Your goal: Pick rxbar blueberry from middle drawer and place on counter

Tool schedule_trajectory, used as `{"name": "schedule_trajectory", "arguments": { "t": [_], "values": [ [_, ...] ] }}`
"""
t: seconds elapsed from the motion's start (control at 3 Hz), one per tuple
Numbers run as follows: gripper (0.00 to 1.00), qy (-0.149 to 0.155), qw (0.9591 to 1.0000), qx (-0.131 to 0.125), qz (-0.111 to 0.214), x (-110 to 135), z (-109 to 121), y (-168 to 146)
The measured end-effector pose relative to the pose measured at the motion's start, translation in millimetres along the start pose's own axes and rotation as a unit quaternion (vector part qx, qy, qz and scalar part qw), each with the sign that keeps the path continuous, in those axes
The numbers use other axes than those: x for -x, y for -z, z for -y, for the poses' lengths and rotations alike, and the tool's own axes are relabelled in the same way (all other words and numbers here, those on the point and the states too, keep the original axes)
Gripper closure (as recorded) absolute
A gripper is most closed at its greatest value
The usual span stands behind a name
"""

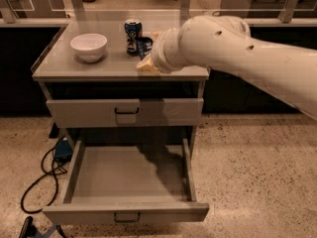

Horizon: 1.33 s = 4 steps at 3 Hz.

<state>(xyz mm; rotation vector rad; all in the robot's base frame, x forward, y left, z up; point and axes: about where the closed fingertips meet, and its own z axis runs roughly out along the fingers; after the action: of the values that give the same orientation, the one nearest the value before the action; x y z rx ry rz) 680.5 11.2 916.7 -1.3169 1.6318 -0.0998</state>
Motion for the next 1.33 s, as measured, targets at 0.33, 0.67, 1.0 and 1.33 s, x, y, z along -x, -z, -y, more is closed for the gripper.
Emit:
{"name": "schedule_trajectory", "arguments": {
  "t": [0.33,0.67,1.0,1.33],
  "values": [
    [1.00,-0.001,1.0000,-0.005,-0.005,7.8,35.8,-9.1],
    [1.00,-0.019,0.9997,-0.015,-0.006,-4.1,77.7,-47.9],
    [1.00,-0.042,0.9989,-0.020,-0.007,-32.6,100.3,-81.7],
    [1.00,-0.061,0.9979,-0.022,-0.007,-70.7,110.0,-106.8]
  ]
}}
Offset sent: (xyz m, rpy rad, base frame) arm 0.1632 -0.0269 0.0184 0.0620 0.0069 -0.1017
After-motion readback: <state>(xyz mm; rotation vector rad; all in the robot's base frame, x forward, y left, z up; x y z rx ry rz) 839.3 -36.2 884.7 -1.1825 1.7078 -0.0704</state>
